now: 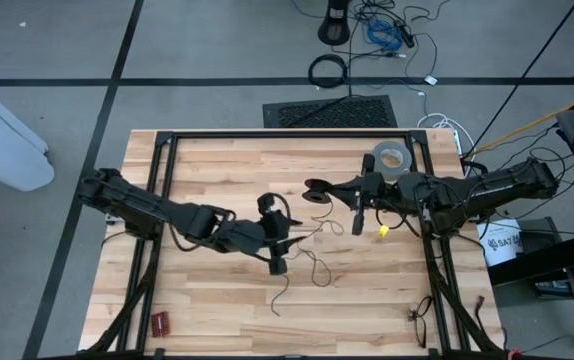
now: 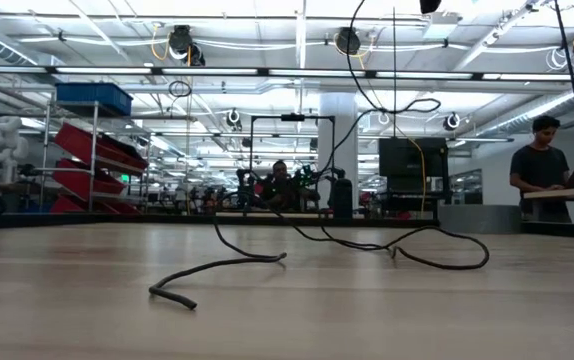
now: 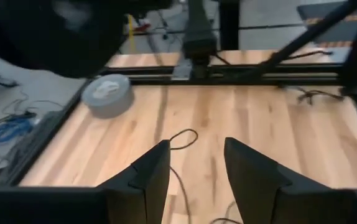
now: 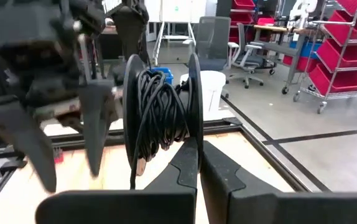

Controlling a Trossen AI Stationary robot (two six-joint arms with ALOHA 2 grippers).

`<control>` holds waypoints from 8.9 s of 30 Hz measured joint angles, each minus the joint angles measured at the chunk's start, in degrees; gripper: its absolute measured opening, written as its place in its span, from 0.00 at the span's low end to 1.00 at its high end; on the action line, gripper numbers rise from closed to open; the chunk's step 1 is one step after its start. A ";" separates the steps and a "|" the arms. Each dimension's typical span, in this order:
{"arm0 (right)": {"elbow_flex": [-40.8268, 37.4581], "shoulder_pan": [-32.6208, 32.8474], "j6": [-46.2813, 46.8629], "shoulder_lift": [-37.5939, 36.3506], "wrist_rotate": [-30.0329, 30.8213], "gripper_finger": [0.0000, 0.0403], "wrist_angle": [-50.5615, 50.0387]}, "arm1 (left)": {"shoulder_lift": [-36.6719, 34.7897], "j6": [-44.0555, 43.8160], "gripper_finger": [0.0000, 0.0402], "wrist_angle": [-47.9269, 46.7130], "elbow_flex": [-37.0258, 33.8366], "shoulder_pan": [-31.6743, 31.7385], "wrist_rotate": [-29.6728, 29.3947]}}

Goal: Coil cords
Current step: Coil the black wire onto the spool

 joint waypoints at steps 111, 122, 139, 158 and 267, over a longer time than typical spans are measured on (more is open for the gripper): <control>0.00 1.88 -1.02 -2.26 -11.15 0.00 -9.16 | -14.29 6.08 0.00 16.05 -22.84 5.77 10.59; 0.00 1.88 -5.04 0.52 -11.23 0.00 -13.03 | -14.29 6.12 0.00 16.12 -22.84 5.79 10.59; 0.00 0.90 -8.00 4.04 -2.01 0.00 -12.42 | -14.75 0.71 0.00 8.12 -15.38 6.60 11.02; 0.00 0.57 -17.39 14.11 18.85 0.00 6.20 | -14.54 -13.39 0.00 -1.22 -8.39 13.14 12.99; 0.00 0.92 -8.78 4.57 9.20 0.00 8.82 | 14.12 -4.30 0.29 36.47 -10.55 -0.68 -16.09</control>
